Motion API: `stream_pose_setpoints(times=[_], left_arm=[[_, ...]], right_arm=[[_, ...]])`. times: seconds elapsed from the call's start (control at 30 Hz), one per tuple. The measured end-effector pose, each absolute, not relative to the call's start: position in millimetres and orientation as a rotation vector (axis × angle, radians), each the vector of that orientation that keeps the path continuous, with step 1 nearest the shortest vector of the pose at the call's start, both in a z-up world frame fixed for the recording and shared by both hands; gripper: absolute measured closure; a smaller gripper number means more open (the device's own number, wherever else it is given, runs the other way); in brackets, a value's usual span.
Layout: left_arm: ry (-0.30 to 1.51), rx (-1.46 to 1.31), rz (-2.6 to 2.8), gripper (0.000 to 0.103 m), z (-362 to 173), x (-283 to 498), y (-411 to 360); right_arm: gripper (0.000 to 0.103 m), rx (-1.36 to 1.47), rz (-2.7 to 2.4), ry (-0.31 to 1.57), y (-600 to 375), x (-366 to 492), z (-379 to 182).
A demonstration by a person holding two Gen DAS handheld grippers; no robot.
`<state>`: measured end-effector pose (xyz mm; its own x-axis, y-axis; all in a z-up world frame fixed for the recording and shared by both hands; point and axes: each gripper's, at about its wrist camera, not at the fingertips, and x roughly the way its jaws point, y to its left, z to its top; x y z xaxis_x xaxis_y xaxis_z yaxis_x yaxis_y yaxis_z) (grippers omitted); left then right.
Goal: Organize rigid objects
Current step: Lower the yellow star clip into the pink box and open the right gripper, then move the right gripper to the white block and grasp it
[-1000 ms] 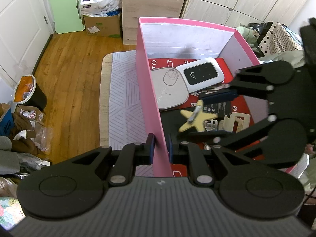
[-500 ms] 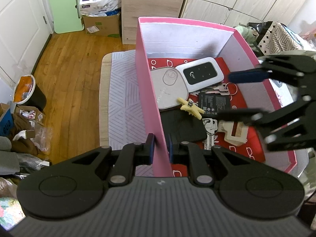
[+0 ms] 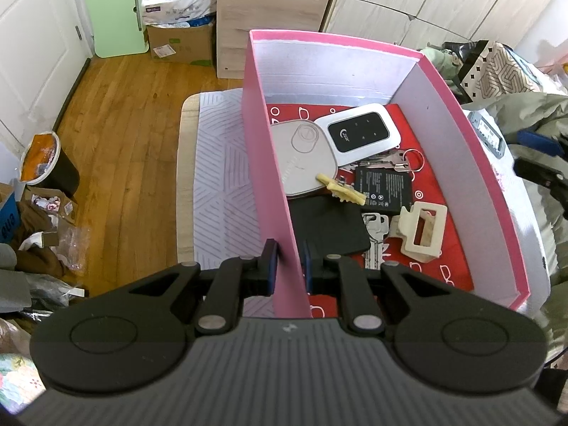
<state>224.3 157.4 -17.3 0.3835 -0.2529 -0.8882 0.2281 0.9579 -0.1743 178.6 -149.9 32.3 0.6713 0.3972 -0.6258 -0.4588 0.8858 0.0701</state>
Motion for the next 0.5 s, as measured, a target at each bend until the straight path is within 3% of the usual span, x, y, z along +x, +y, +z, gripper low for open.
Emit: stream_pose_setpoints(times=[0.5], left_arm=[[1.138, -0.035, -0.292, 0.090, -17.9, 225.0, 158.4]], right_arm=[[0.039, 0.138, 0.173, 0.756, -219.7, 146.9, -45.4]])
